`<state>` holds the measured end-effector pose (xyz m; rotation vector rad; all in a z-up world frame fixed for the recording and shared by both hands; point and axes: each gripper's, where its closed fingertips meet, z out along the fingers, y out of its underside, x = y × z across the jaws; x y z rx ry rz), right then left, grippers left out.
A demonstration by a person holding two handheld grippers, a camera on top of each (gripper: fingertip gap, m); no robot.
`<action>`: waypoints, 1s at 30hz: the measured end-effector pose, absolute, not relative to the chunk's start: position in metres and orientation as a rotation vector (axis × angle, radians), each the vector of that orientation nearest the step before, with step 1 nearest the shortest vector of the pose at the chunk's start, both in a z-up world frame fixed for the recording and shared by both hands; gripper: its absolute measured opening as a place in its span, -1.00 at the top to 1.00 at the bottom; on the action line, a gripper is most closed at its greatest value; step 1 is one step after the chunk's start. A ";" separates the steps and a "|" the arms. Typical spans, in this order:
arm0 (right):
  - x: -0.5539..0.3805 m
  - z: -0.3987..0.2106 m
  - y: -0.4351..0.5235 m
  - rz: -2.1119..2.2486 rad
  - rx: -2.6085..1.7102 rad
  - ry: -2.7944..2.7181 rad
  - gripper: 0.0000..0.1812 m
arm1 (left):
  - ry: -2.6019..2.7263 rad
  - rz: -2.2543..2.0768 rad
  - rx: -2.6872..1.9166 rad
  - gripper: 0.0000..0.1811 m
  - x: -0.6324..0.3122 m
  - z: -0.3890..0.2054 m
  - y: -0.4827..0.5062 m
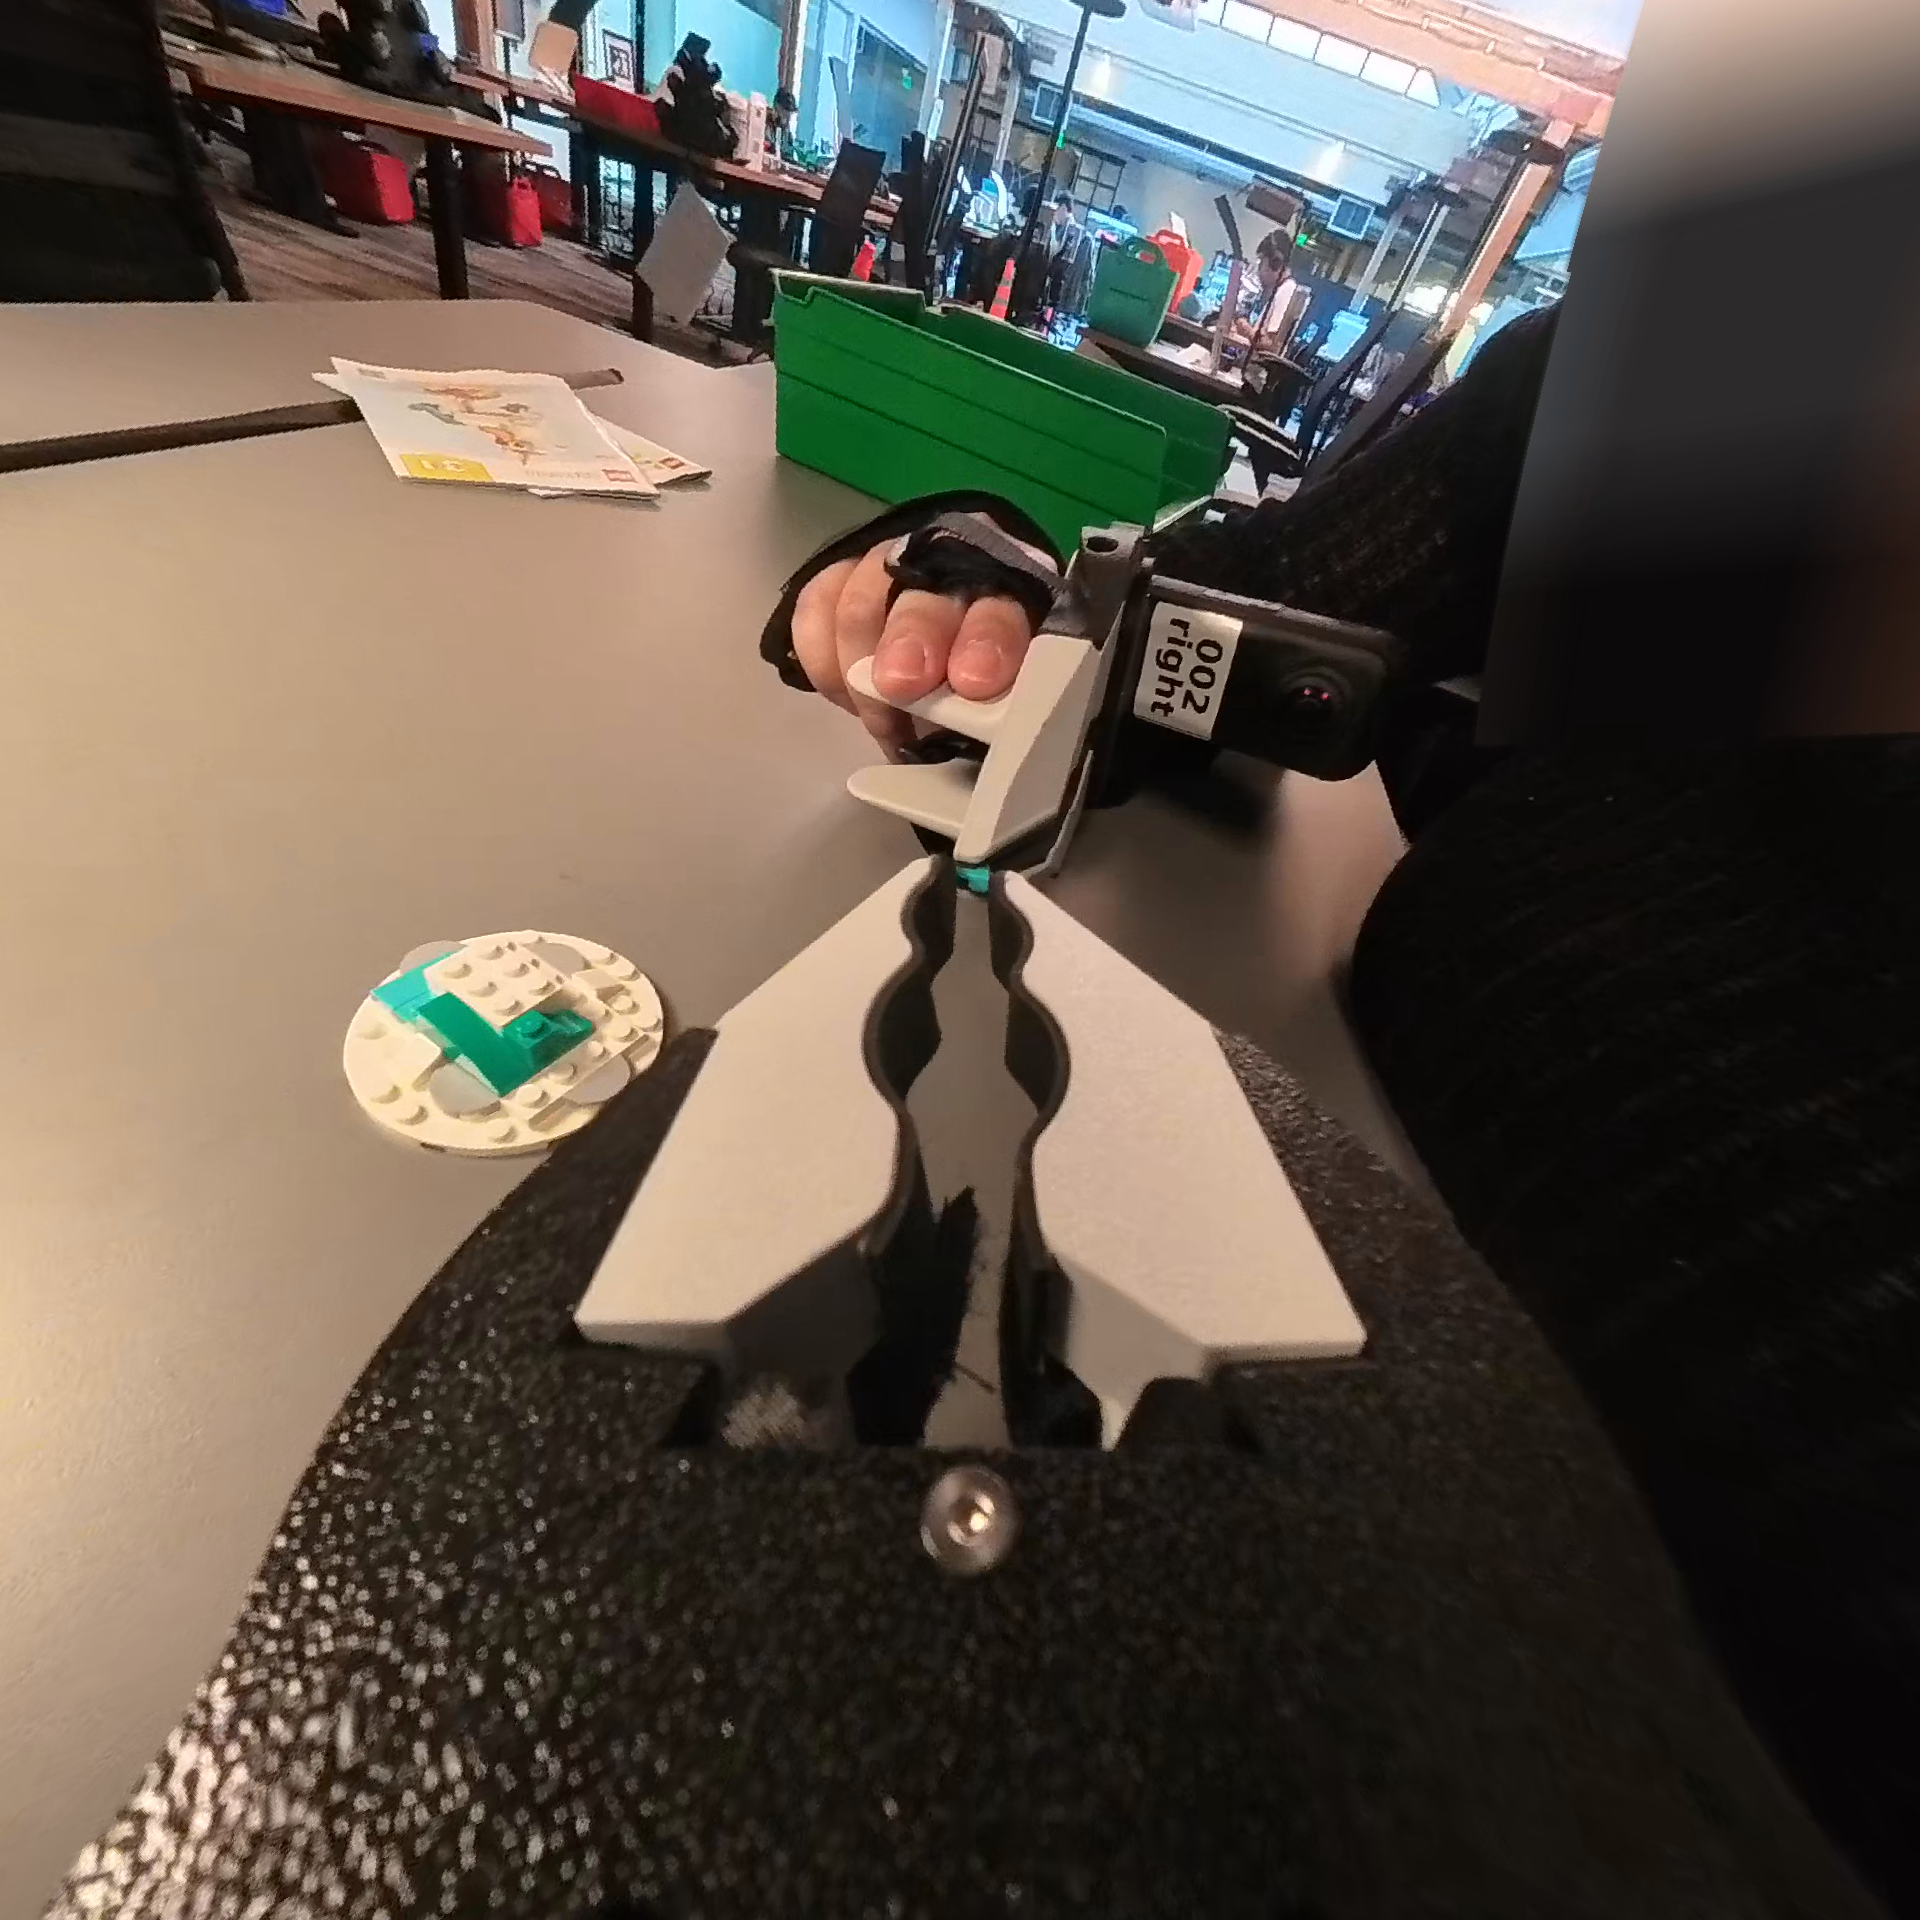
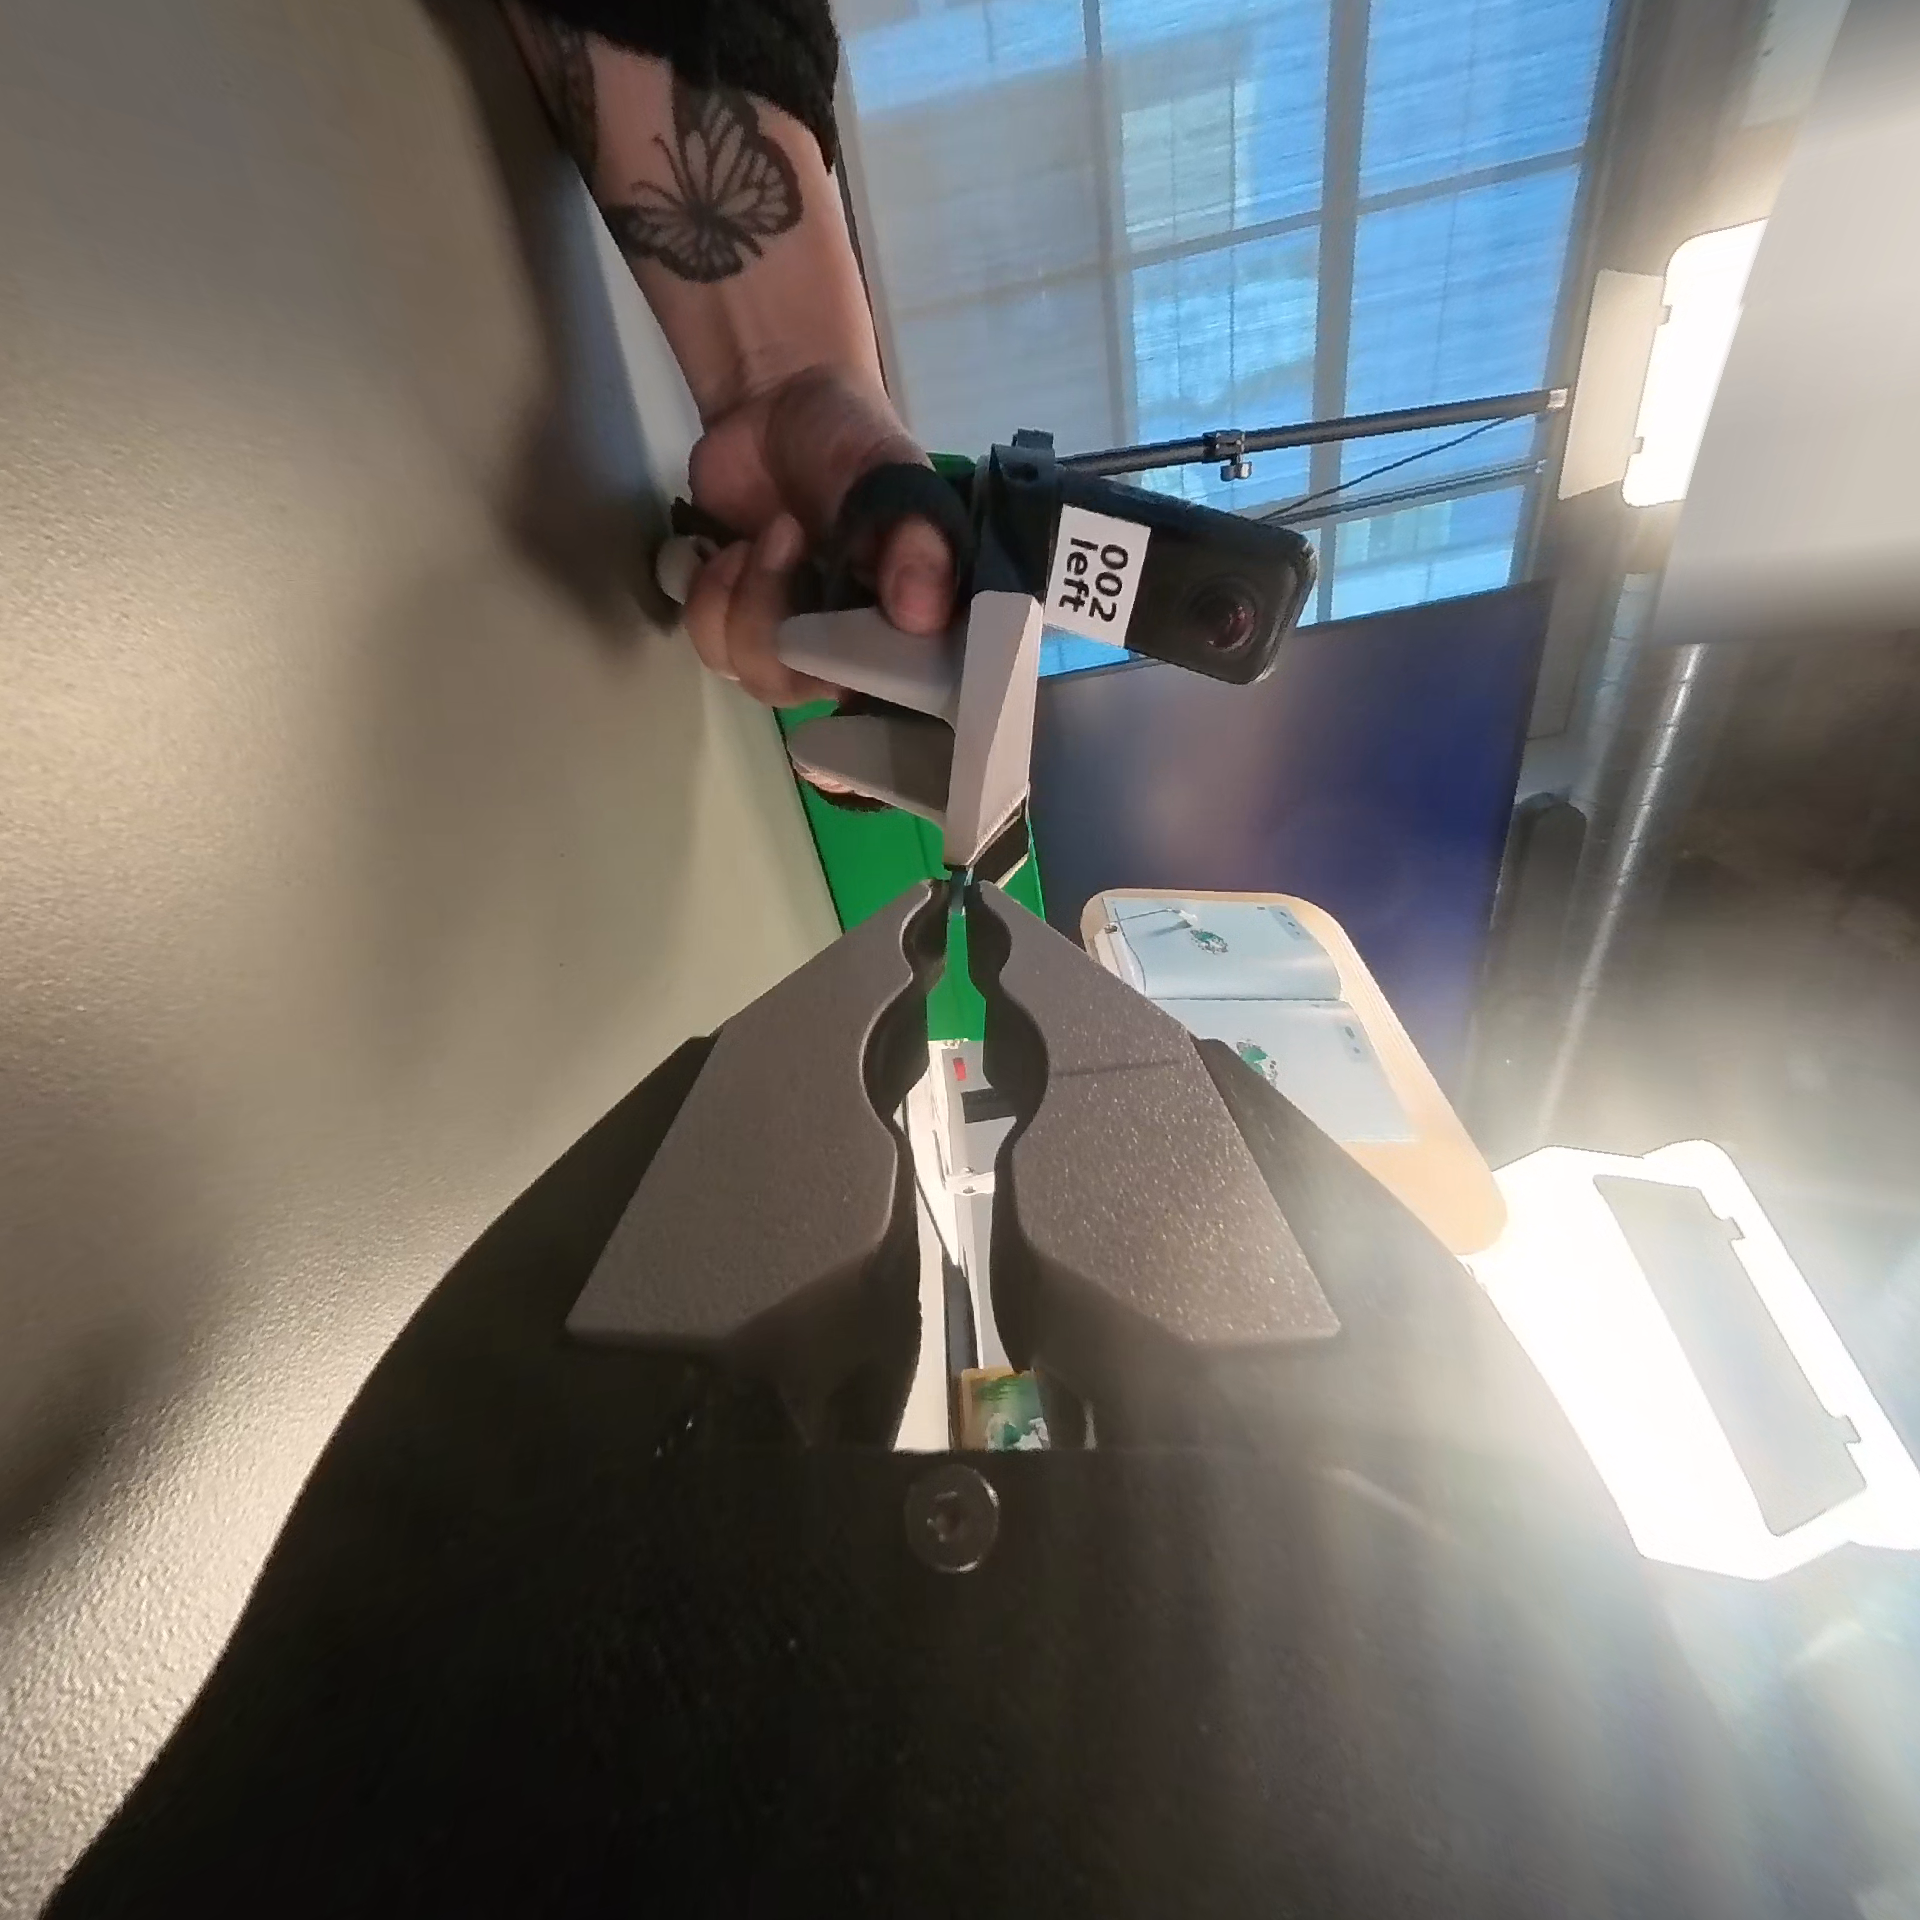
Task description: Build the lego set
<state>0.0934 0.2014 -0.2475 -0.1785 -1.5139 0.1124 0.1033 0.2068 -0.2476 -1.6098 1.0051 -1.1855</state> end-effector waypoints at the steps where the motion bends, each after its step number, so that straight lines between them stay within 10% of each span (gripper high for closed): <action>1: 0.093 -0.248 0.202 0.112 -0.181 -1.517 0.98 | 1.009 -1.173 -1.615 0.96 0.103 -0.249 0.207; 30: 0.070 -0.304 0.291 0.927 -0.979 -2.230 0.54 | 0.771 -0.470 -1.840 0.99 0.052 -0.275 0.257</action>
